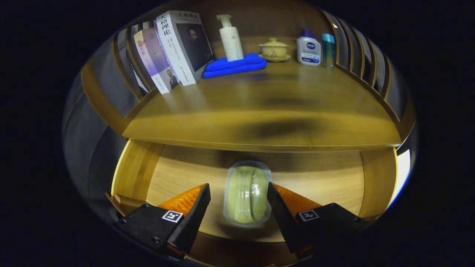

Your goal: Pull open the drawer, take out the items inside it, and place them on the countertop above the cabinet.

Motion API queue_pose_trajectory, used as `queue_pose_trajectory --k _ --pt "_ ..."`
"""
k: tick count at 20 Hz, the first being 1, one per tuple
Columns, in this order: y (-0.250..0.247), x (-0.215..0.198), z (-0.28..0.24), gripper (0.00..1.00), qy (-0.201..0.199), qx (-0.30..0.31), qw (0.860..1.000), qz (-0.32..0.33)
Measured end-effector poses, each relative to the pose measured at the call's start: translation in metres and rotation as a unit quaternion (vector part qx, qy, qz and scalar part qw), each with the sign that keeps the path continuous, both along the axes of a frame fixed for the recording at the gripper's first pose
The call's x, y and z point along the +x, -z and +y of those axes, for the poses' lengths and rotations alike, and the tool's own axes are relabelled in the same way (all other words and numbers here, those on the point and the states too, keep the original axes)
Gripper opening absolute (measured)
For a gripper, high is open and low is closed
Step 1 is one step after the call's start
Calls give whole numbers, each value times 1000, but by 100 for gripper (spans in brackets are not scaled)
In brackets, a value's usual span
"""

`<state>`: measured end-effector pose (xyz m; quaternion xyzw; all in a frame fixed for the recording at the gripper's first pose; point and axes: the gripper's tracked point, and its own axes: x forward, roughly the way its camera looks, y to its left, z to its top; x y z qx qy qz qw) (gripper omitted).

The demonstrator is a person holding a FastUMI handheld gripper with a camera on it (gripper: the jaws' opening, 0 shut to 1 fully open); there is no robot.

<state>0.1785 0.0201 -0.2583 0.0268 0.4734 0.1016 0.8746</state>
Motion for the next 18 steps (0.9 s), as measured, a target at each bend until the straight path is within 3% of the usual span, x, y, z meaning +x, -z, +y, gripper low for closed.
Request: queue_pose_trajectory --k 5,10,12,14,18 --pt "6 4 8 75 2 10 1000 12" --pt "18 -1 -2 48 -18 -35 999 22" --pt "24 -7 -9 49 -52 -70 996 27" --pt "16 -9 -15 20 -49 -82 995 22" --pt "8 -19 -12 21 -46 -40 998 7"
